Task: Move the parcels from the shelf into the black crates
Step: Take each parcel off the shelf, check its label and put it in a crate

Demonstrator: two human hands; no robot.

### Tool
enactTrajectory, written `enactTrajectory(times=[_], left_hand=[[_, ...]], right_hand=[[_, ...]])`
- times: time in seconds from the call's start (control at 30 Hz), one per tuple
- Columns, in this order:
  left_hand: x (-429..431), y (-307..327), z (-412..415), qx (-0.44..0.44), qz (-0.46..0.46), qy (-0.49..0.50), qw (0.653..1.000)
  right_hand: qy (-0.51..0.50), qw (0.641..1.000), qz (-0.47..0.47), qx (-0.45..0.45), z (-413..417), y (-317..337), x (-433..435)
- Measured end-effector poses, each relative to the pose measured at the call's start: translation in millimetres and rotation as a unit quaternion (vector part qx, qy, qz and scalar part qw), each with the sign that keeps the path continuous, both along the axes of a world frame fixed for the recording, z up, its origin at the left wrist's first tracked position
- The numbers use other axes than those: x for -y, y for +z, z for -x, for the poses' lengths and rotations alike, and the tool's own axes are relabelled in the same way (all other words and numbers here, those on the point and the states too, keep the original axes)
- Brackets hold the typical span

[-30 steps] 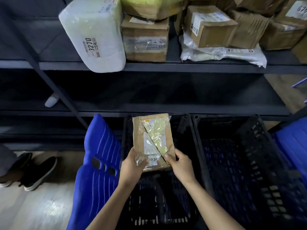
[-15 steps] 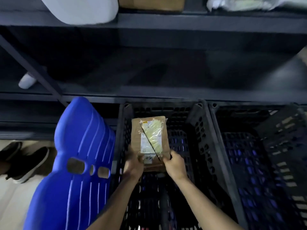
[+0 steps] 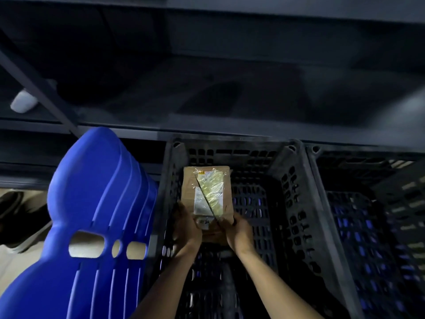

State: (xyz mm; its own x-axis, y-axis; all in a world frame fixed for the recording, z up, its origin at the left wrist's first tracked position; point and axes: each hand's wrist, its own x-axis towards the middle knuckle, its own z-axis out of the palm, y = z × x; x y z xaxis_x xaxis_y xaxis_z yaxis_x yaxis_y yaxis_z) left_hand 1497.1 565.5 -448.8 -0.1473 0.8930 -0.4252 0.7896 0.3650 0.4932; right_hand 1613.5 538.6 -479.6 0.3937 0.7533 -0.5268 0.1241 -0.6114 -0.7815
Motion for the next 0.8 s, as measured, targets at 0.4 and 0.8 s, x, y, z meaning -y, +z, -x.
enactTrajectory(times=[0.4,0.8], left_hand=[[-2.1,-29.7,-3.1,-0.040,-0.028,-0.014,0.999],[19.7,-26.5,-8.2,-0.107,-0.084,-0.042,0.990]], right_hand=[[0.016,0.999,-0.031,0.029,-2.9,-22.0,4.4],[0.170,0.972,-0.066,0.149,-10.1,-10.6,8.8]])
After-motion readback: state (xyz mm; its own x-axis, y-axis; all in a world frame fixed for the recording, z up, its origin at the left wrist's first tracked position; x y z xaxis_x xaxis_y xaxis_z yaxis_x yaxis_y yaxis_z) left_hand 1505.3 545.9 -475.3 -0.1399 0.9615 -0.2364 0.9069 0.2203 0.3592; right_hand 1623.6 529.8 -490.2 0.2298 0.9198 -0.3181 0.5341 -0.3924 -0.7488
